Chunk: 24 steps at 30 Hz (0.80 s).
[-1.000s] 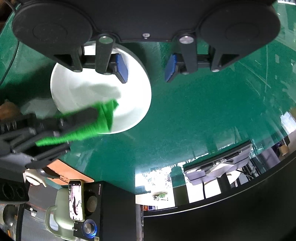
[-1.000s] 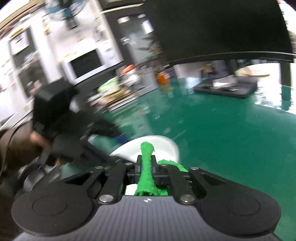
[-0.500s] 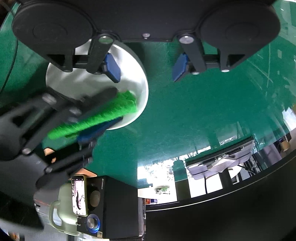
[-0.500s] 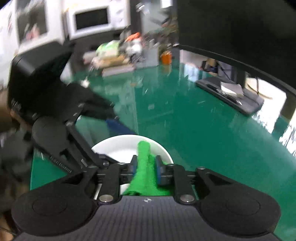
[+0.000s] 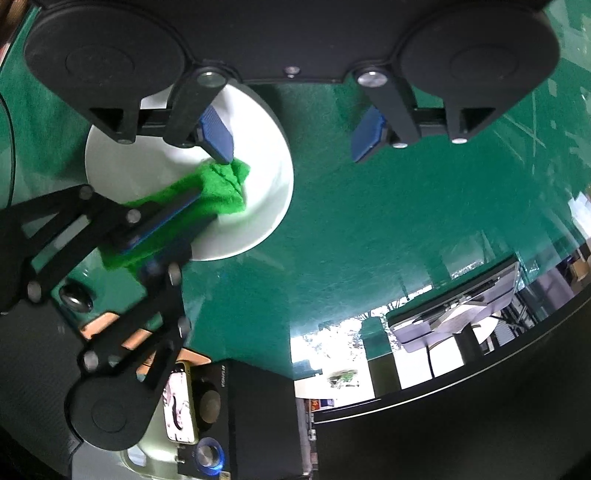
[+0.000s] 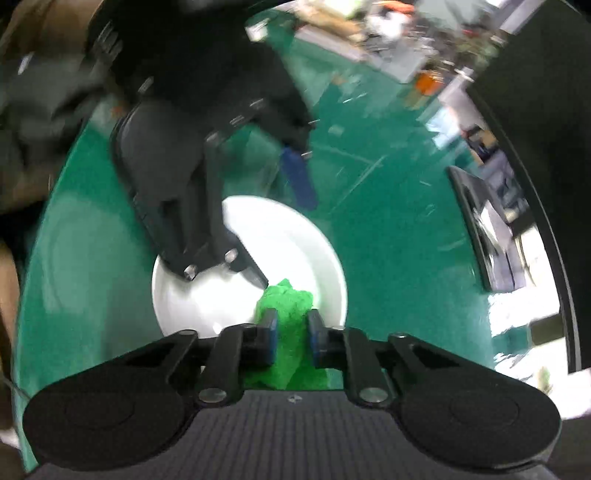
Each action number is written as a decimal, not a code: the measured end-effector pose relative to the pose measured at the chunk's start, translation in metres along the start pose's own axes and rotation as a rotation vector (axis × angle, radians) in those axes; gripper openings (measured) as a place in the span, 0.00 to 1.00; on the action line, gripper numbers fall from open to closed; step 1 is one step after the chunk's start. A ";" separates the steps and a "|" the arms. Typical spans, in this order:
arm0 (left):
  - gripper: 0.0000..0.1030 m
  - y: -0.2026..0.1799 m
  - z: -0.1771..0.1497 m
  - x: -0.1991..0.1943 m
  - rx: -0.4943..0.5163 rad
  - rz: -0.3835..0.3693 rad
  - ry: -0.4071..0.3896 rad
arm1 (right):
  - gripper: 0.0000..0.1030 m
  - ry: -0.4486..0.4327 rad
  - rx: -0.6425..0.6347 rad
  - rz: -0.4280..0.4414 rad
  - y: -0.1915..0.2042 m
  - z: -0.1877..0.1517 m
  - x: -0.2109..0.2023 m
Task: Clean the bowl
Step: 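Hold the bowl with the left tool while the right tool scrubs the cloth inside it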
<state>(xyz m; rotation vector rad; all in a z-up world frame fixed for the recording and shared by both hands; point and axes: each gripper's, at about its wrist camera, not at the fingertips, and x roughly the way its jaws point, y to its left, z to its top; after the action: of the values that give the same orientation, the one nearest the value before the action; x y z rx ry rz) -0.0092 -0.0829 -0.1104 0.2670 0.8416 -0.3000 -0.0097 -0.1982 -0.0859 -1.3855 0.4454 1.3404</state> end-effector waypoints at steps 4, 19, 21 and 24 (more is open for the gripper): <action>0.67 -0.003 0.008 0.003 0.072 -0.008 0.026 | 0.04 0.011 -0.298 -0.115 0.019 0.008 0.006; 0.70 -0.012 0.017 0.009 0.170 0.023 0.070 | 0.05 0.176 -0.377 0.175 0.000 0.020 0.011; 0.70 -0.012 0.017 0.009 0.169 0.029 0.072 | 0.05 0.158 -0.263 0.286 -0.014 0.025 0.008; 0.70 -0.012 0.018 0.009 0.166 0.035 0.072 | 0.05 0.095 -0.083 0.419 -0.034 0.030 0.004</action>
<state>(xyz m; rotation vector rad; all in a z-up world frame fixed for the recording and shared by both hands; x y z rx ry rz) 0.0045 -0.1012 -0.1075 0.4492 0.8836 -0.3296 0.0067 -0.1597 -0.0676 -1.4803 0.7840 1.6478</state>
